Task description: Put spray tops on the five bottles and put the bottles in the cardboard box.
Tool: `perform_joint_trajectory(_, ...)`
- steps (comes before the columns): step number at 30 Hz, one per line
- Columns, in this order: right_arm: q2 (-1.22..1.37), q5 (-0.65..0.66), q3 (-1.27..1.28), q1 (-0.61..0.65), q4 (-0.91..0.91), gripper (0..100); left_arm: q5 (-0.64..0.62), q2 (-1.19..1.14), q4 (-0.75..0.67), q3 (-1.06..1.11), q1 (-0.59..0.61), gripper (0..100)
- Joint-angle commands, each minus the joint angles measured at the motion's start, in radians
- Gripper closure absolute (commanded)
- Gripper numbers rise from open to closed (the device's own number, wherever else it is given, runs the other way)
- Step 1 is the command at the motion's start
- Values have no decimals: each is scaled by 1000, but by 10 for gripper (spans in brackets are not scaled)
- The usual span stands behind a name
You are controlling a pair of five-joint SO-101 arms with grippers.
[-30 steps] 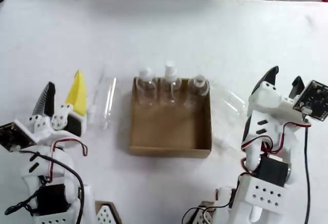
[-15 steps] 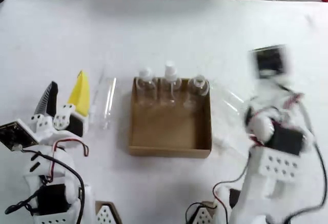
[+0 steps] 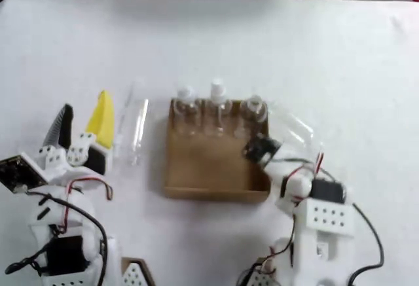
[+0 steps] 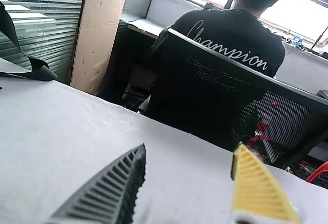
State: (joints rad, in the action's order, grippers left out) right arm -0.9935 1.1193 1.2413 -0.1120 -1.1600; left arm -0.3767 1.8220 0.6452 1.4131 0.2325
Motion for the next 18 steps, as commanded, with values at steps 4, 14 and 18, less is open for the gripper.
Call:
perform_joint_trajectory(4, -74, 51, 123, -5, 206, 826, 11, 8, -31, -3, -5, 745)
perform_joint_trajectory(14, 196, 55, 84, -10, 414, 826, 11, 8, -31, -3, -8, 745)
perform_joint_trajectory(18, 288, 86, 44, -5, 400, 826, 11, 8, -31, -3, -8, 745)
